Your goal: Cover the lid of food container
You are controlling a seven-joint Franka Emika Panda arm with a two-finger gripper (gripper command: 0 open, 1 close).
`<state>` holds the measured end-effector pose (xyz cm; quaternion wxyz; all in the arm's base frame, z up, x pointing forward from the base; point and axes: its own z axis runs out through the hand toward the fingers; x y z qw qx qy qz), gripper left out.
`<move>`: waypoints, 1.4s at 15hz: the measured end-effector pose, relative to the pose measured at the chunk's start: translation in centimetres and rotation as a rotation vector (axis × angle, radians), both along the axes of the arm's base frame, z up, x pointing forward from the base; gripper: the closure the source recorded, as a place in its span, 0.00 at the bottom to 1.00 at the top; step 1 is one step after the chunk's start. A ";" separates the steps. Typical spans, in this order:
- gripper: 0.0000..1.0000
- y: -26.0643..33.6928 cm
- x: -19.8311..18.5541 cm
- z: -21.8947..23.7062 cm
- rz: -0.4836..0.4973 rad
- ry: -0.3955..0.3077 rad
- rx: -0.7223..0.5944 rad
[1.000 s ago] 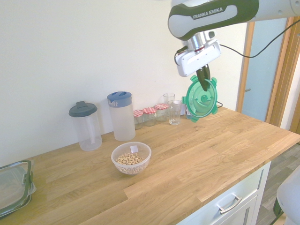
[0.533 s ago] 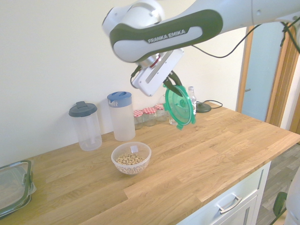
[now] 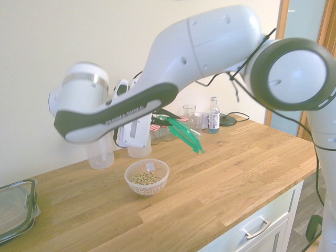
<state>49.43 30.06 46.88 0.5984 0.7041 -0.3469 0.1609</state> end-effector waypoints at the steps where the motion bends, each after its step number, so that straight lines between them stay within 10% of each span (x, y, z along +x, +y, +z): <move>1: 1.00 1.3 0.6 -0.2 0.037 0.007 -0.018; 21: 1.00 7.8 4.3 -7.8 0.127 0.022 -0.142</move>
